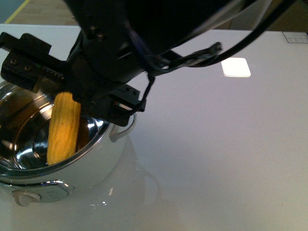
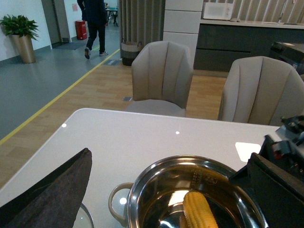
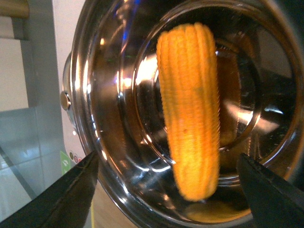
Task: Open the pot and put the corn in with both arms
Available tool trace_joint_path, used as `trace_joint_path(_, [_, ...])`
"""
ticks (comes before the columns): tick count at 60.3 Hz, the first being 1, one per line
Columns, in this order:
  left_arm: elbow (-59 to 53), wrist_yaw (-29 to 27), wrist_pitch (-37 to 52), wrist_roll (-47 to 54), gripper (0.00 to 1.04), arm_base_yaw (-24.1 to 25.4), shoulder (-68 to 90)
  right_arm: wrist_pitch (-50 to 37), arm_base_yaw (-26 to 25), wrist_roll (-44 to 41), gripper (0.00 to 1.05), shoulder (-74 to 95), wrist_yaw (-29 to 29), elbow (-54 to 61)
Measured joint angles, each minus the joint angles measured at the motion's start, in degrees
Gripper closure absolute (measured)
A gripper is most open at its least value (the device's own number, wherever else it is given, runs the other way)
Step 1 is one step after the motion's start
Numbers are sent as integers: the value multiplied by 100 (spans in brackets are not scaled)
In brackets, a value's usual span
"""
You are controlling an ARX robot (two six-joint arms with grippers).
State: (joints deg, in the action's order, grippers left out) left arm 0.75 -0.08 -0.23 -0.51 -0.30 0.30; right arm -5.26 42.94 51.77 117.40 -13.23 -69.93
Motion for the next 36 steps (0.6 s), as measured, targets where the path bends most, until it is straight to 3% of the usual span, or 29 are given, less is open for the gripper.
trace_joint_path(10, [0,-2,0,0,7,0,0,-376,-420,13,9,-817,-28,734])
trace_joint_path(18, [0,0,0,0,7,0,0,-391,-911,-225,9,-1652,269,1445])
trace_joint_path(26, [0,0,0,0,7,0,0,-258,-1475,-960,9,-2734,765,2264])
trace_joint_path(36, [0,0,0,0,7,0,0,144,-2009,-2046,9,-4507,920,3252])
